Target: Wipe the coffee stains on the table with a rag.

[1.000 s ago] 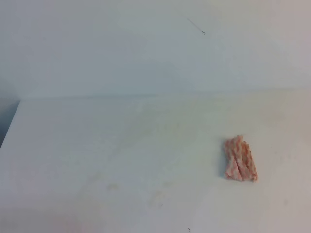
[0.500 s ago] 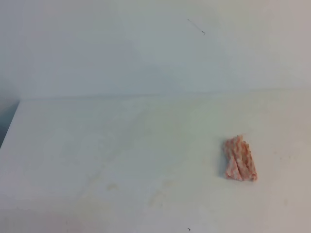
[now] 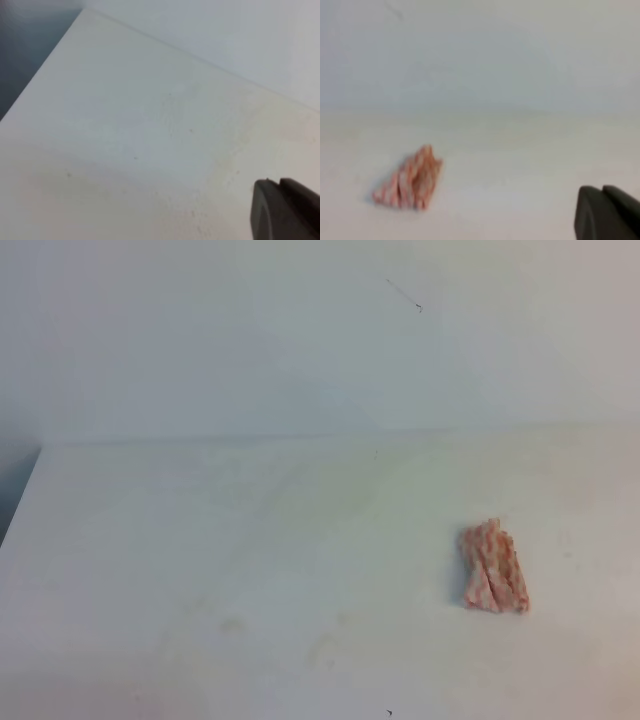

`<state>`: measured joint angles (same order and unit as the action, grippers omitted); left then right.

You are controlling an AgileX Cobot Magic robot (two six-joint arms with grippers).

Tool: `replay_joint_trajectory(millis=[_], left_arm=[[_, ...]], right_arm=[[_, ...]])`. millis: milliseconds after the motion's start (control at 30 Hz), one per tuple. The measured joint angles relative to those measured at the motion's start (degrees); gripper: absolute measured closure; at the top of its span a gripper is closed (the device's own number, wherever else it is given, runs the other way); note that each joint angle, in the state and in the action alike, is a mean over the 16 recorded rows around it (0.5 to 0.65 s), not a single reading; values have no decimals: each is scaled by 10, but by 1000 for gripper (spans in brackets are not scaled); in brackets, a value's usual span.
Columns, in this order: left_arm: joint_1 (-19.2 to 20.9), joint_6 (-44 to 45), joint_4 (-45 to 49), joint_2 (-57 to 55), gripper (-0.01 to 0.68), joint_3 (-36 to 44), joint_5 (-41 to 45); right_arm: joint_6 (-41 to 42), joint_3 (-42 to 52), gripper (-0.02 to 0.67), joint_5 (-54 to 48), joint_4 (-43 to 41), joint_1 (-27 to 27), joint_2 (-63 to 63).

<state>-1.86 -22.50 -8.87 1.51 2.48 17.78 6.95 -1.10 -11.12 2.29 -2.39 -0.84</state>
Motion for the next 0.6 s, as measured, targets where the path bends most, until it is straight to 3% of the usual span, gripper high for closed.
replay_joint_trajectory(millis=[267,600], left_arm=[[0,0,0,0,672,0,0],[0,0,0,0,672,0,0]], right_arm=[[-19,18,651,-74,-20,16,-2],[-18,13,651,-81,-23,31,3]])
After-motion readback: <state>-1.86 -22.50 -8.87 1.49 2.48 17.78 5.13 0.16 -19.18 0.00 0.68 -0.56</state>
